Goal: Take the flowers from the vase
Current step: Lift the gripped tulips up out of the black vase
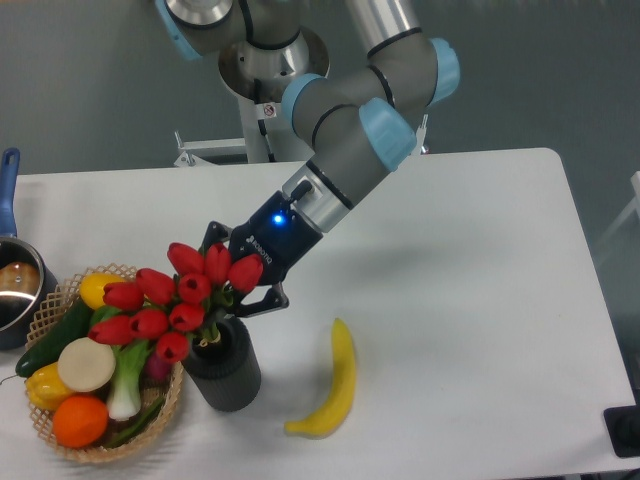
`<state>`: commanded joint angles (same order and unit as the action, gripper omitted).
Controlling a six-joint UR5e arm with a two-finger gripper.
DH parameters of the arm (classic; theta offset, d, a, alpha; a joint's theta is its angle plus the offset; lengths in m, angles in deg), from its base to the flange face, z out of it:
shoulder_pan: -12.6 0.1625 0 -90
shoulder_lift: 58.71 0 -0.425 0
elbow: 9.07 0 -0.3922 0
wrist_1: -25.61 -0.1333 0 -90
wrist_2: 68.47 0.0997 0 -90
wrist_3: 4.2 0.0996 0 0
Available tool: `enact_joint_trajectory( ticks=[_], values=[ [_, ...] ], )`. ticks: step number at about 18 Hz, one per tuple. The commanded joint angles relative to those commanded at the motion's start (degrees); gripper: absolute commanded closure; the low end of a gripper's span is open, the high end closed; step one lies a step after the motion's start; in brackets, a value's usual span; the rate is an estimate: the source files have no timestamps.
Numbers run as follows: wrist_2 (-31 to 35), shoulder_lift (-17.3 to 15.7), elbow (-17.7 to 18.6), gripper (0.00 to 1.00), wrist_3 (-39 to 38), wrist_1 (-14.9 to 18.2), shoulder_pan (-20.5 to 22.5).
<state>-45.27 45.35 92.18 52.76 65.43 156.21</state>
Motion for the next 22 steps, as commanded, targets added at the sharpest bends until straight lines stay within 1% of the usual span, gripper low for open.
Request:
enact_joint_trajectory(
  ticks=[4,8,13,15,19,22],
  values=[
    [-0.5,0.0,-3.1,0.67,-4.2,0.0,0.0],
    [-4.2,-0.1,-5.3,0.67,-7.5,0.1,1.7],
    [-4.5,-0.3,-9.1,0.67,-13.5,0.1,2.9],
    [-4.5,-0.3,-9.8,0.67,-15.3,0.1,3.3],
    [-4.6,-0.3,-11.1,0.67,-16.3,0.1,4.0],
    [-4.7,-0.1,-13.9,0.67,-20.1,0.1,4.7]
  ],
)
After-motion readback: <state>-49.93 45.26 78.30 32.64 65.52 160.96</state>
